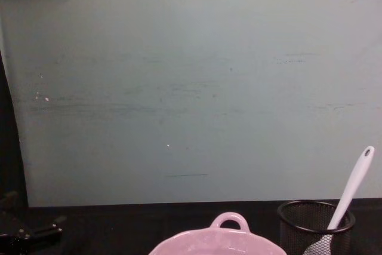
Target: Use the one hand to pick up the spoon and stir the clear water in the bowl.
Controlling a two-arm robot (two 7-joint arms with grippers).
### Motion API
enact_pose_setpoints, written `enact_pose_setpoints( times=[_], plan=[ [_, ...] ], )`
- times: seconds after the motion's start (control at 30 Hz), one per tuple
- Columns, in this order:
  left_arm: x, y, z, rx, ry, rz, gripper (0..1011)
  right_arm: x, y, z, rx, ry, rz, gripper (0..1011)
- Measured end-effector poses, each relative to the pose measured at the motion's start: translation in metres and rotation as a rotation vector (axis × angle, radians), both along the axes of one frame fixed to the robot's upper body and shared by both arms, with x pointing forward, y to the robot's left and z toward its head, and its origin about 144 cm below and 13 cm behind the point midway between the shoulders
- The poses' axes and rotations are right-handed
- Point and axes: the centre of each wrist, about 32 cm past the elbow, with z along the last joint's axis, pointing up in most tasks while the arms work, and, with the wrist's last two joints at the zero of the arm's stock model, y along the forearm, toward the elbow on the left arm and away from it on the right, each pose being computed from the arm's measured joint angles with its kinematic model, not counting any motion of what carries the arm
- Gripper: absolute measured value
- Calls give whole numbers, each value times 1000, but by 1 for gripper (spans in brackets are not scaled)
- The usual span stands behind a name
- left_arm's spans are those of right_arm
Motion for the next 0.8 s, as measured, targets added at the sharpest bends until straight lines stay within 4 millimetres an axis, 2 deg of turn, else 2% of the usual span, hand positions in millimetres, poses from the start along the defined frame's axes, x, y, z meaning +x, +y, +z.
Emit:
enact_pose_setpoints(
  times=[0.13, 0.37, 0.8],
  plan=[
    [0, 0, 0, 0, 0, 0, 1011, -7, -5, 8, 89, 29, 47, 1003],
    [0, 0, 0, 0, 0, 0, 1011, -5, -6, 11, 263, 66, 123, 1003],
    [0, 0, 0, 0, 0, 0, 1011, 31, 9, 3, 577, 145, 133, 1003]
  ],
)
